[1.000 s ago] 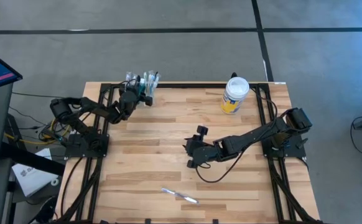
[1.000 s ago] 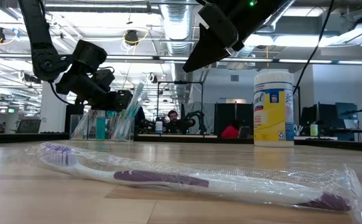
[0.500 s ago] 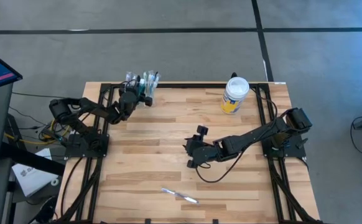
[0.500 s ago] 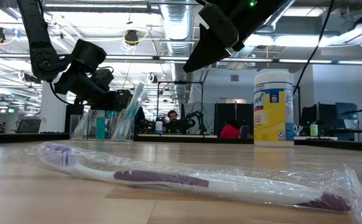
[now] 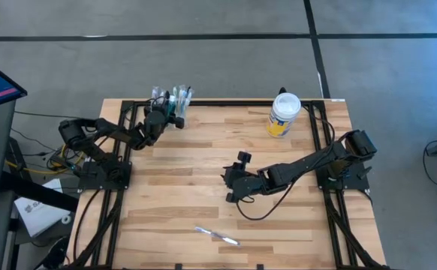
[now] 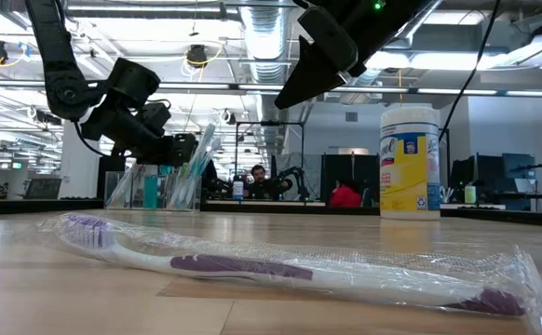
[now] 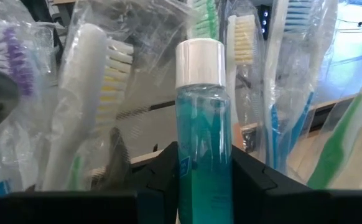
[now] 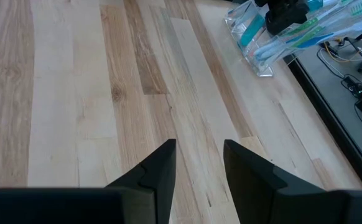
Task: Pick & Place toothbrushing station
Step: Put the blue mouthwash into the transparent organizer
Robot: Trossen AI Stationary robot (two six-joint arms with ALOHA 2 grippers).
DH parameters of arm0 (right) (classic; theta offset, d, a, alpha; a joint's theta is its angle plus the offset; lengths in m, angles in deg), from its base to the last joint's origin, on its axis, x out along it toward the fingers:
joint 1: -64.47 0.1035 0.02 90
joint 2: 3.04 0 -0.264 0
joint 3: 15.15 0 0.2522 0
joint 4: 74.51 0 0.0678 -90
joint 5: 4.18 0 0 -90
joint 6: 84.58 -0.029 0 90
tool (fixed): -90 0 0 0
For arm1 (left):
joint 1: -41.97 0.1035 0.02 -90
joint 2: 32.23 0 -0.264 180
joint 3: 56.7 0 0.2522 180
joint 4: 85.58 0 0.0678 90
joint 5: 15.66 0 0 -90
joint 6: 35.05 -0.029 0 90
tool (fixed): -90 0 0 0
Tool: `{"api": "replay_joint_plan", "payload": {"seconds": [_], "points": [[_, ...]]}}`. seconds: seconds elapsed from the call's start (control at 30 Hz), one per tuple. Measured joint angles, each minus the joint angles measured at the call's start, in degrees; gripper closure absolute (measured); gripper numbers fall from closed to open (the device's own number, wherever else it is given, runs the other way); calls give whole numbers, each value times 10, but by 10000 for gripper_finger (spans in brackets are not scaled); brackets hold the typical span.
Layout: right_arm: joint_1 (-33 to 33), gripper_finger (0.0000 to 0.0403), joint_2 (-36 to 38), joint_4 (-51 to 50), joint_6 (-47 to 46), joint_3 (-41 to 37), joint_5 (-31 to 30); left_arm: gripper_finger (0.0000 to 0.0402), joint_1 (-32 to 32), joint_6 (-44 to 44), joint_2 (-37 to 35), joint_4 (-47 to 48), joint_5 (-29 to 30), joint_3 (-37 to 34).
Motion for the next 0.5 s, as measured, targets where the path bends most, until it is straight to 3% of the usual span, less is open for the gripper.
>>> {"api": "replay_joint_plan", "payload": {"seconds": [0.5], "points": [[0,278,0,0,0,0,0,308,-1,-6,1,0,-2,-1]]}}
